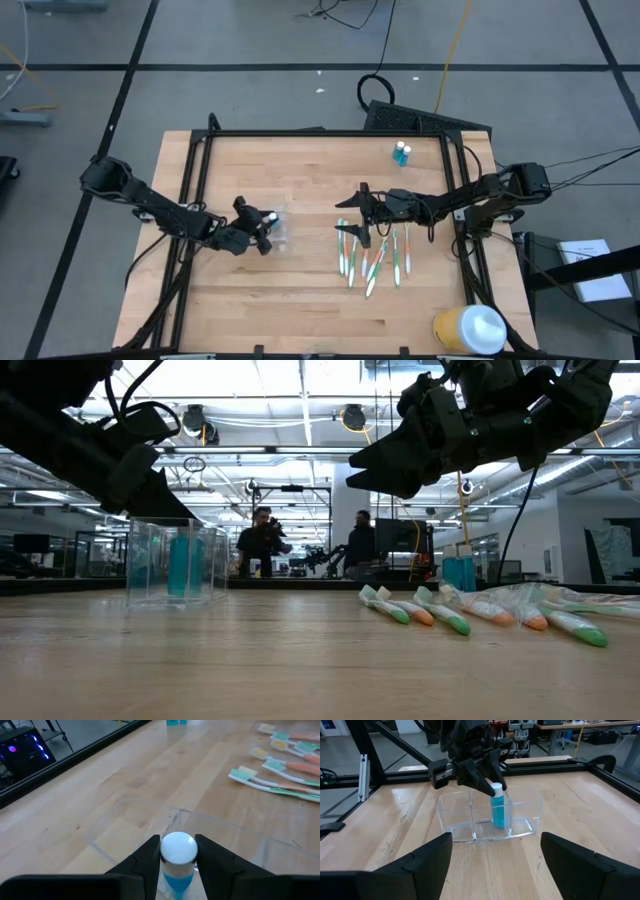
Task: Pick & Place toothbrushing station
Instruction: Put the blue mouthwash in the transparent organizer
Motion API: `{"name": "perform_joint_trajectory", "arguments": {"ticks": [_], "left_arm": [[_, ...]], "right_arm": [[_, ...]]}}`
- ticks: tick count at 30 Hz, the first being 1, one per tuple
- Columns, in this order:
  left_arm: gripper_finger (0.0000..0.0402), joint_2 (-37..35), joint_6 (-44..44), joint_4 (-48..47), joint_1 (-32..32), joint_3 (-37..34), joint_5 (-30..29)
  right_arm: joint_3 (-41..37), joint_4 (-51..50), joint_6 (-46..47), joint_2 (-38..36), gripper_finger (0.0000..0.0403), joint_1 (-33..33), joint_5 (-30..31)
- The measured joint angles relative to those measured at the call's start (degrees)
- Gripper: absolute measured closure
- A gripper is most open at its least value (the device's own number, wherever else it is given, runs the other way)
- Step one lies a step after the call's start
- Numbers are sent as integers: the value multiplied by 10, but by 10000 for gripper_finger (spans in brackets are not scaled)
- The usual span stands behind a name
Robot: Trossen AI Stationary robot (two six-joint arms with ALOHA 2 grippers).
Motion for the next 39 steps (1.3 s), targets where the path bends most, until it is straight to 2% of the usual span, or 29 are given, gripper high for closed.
{"name": "perform_joint_trajectory", "arguments": {"ticks": [21, 24, 28, 33, 39], "left_arm": [[266, 0, 0, 4, 0, 0, 3], [249, 0, -2, 6, 0, 0, 0], [205, -13, -11, 5, 0, 0, -22], [155, -49, 28, 8, 0, 5, -8], [128, -109, 68, 11, 0, 9, 5]], "right_arm": [[0, -15, 0, 0, 108, 0, -1], [0, -18, 0, 0, 108, 0, -1], [0, -19, 0, 0, 108, 0, -1], [0, -19, -3, 0, 108, 0, -1], [-1, -40, -5, -15, 108, 0, -1]]}}
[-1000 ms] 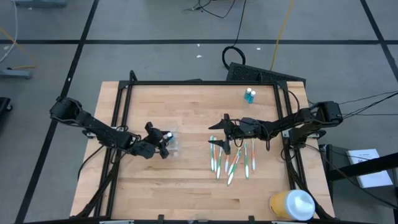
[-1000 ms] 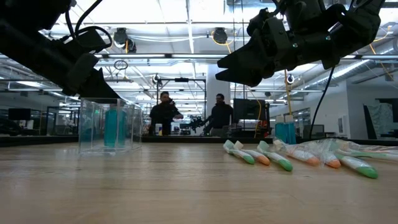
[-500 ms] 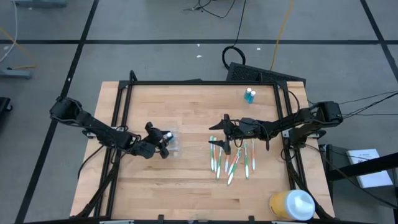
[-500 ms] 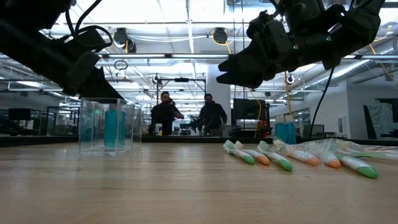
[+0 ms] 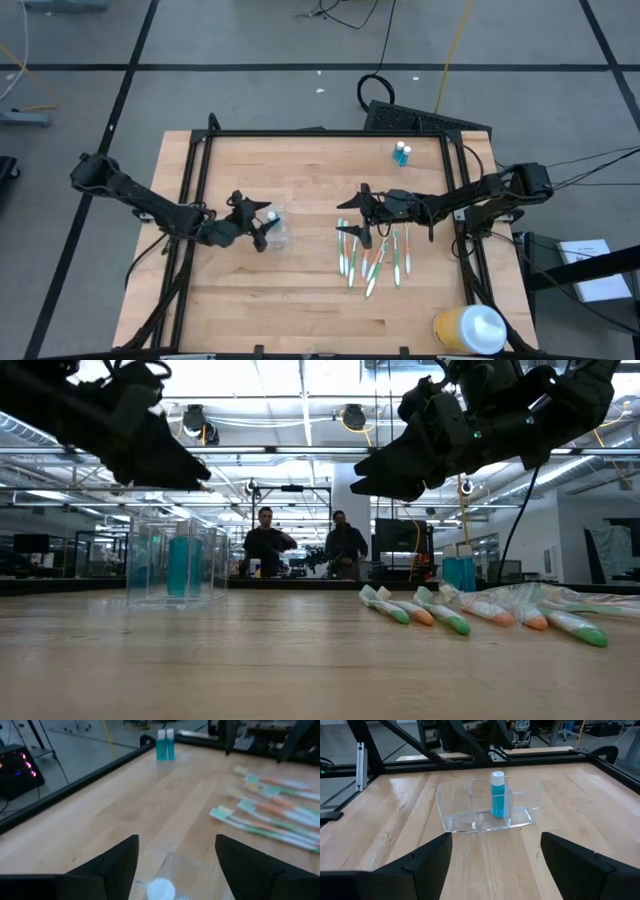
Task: Pick & Place toothbrushing station
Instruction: Put the blue mouthwash in the transparent organizer
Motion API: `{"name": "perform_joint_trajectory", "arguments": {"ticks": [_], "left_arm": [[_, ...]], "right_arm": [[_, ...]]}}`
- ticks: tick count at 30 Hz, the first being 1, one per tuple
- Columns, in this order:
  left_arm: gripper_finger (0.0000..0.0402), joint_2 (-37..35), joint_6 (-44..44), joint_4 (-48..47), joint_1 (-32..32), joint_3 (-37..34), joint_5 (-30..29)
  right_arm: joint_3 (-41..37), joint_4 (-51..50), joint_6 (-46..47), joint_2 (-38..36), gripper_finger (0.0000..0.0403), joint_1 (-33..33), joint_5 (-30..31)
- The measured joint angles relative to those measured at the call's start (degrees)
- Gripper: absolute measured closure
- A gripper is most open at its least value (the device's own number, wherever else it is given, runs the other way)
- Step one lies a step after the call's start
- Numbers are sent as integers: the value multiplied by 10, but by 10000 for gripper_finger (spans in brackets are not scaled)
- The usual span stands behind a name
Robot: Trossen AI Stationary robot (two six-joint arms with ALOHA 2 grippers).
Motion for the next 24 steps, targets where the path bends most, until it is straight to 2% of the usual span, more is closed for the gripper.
{"name": "perform_joint_trajectory", "arguments": {"ticks": [3, 6, 12, 15, 18, 24], "left_arm": [[127, -38, 33, 4, 0, 0, 0], [128, -81, 90, 21, 0, 0, -1], [128, -161, 189, 31, 18, 0, -23], [127, -181, 213, 22, 32, 0, -24], [124, -190, 229, 24, 46, 0, -23], [124, -192, 238, 19, 76, 0, -23]], "right_arm": [[0, -48, -2, -33, 108, -5, 21], [0, -124, -2, -83, 108, -13, 81], [0, -290, 12, -179, 108, -27, 298], [0, -361, 34, -195, 108, -42, 376], [0, -423, 71, -194, 108, -66, 406], [-12, -465, 167, -172, 108, -119, 406]]}}
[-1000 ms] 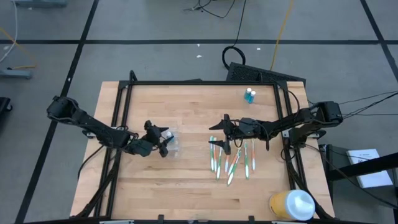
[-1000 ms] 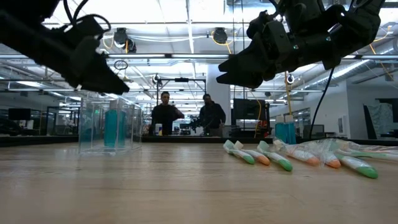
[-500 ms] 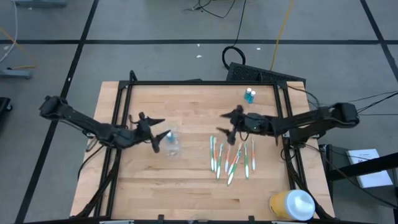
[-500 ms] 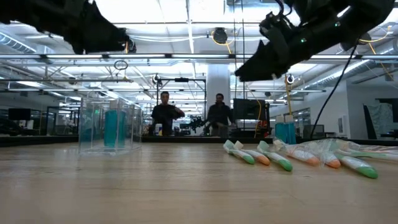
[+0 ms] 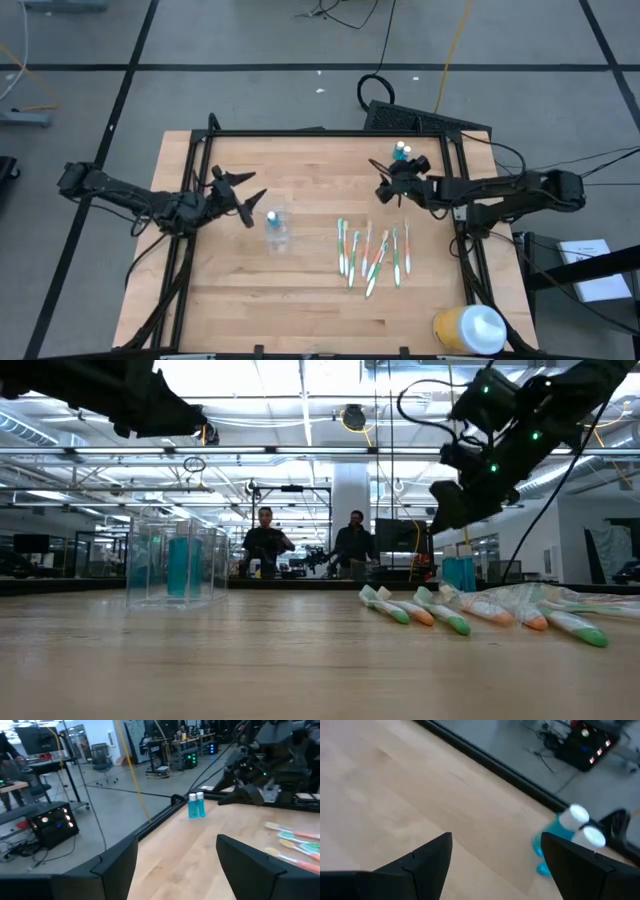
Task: Pick & Place toothbrushing station
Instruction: Put the blue mouthwash in the transparent organizer
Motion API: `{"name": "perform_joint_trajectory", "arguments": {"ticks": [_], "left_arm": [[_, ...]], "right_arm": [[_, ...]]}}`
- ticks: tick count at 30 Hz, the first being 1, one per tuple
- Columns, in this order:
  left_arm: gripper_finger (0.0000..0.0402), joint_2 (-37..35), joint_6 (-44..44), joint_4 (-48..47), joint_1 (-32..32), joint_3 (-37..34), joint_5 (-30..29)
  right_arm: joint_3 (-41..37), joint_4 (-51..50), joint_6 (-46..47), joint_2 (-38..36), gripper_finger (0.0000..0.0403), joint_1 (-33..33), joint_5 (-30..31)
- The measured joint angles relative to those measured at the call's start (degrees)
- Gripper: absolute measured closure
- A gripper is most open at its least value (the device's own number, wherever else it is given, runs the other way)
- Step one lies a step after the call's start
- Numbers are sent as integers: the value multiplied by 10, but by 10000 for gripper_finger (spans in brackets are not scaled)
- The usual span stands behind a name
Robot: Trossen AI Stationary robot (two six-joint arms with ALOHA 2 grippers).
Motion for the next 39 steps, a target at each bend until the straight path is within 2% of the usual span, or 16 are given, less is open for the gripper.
{"name": "perform_joint_trajectory", "arguments": {"ticks": [3, 10, 19, 23, 26, 32, 39], "left_arm": [[123, 0, 6, -1, 14, 0, 3], [123, 0, 7, -13, 49, 0, 5], [123, 0, 0, -27, 77, 0, 6], [123, 0, -4, -27, 81, 0, 6], [123, 0, -4, -27, 81, 0, 6], [123, 0, -6, -27, 81, 0, 8], [123, 0, -8, -30, 81, 0, 8]], "right_arm": [[-24, 9, 24, 7, 108, -24, -1], [-121, 171, 24, 12, 108, -62, -2], [-215, 361, -58, 29, 108, -95, -1], [-227, 396, -66, 51, 108, -111, -5], [-227, 432, -69, 74, 106, -124, -34], [-227, 461, -63, 121, 90, -163, -32], [-223, 490, -65, 153, 91, -198, -34]]}}
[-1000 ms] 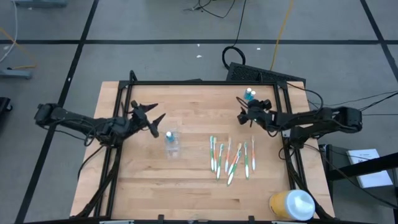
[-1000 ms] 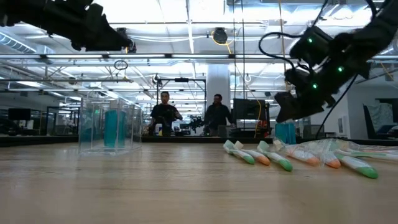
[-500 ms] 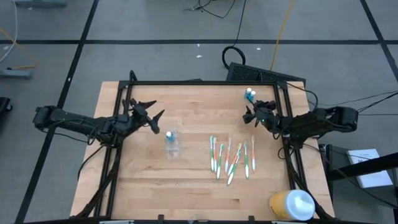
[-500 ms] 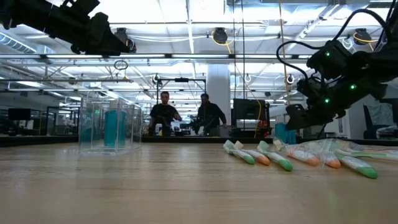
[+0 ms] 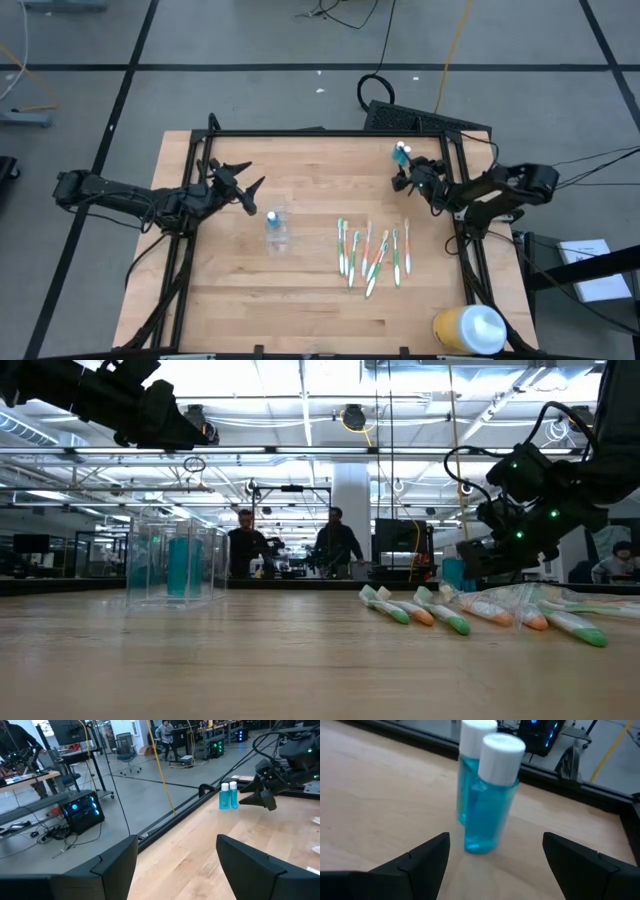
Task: Pick & Place toothbrushing station
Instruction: Put the blue mouthwash in the transparent organizer
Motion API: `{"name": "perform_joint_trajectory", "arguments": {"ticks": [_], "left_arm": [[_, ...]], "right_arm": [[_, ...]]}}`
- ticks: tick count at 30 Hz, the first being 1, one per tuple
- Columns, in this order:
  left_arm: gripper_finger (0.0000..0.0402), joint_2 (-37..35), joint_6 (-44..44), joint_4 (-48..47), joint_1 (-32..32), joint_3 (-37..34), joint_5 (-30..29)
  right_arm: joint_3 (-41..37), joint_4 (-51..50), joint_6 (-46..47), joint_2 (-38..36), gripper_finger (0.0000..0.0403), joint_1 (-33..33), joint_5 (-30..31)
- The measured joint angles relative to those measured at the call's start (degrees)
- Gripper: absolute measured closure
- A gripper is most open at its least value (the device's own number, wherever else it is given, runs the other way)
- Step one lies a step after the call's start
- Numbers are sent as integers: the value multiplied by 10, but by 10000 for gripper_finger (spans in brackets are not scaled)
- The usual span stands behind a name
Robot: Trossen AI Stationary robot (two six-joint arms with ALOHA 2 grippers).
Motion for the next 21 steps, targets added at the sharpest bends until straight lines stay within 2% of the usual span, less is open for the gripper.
{"name": "perform_joint_trajectory", "arguments": {"ticks": [21], "left_arm": [[123, 0, 1, 0, 0, 0, 0]], "right_arm": [[1, 93, -47, 10, 94, -21, -28]]}}
